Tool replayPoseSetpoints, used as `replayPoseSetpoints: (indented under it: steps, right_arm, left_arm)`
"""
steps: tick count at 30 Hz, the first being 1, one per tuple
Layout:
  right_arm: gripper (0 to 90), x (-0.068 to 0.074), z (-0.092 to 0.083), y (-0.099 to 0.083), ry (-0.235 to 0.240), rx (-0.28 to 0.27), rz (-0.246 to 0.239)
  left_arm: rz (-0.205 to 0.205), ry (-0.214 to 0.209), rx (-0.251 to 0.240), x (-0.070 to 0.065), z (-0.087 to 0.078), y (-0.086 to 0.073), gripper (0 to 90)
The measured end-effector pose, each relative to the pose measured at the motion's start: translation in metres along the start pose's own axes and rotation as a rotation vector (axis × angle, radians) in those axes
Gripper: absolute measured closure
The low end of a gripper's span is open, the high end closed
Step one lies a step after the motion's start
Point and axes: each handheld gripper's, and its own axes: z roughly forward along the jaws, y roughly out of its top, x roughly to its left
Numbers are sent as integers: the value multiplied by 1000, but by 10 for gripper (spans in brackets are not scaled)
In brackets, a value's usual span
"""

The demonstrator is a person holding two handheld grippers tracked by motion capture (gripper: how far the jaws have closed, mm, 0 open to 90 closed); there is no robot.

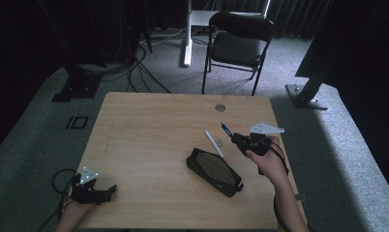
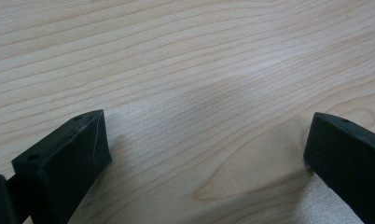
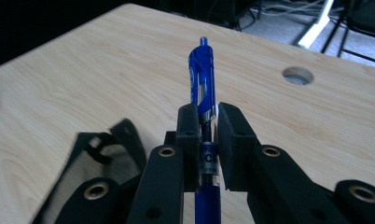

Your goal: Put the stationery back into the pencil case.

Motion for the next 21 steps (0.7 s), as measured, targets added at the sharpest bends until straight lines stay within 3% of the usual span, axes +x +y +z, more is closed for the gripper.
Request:
replayPoseSetpoints:
  steps: [9, 15, 21]
  right_arm:
    - [795, 16, -4, 1, 63, 3, -37]
    - [795, 25, -6, 1, 66, 19, -67]
    - [795, 33, -3, 1, 110, 24, -84]
  left_arm:
    - [-1, 0, -1, 0, 0, 0, 3]
    - [1, 0, -1, 0, 0, 0, 3]
    - [-1, 0, -1, 0, 0, 0, 3]
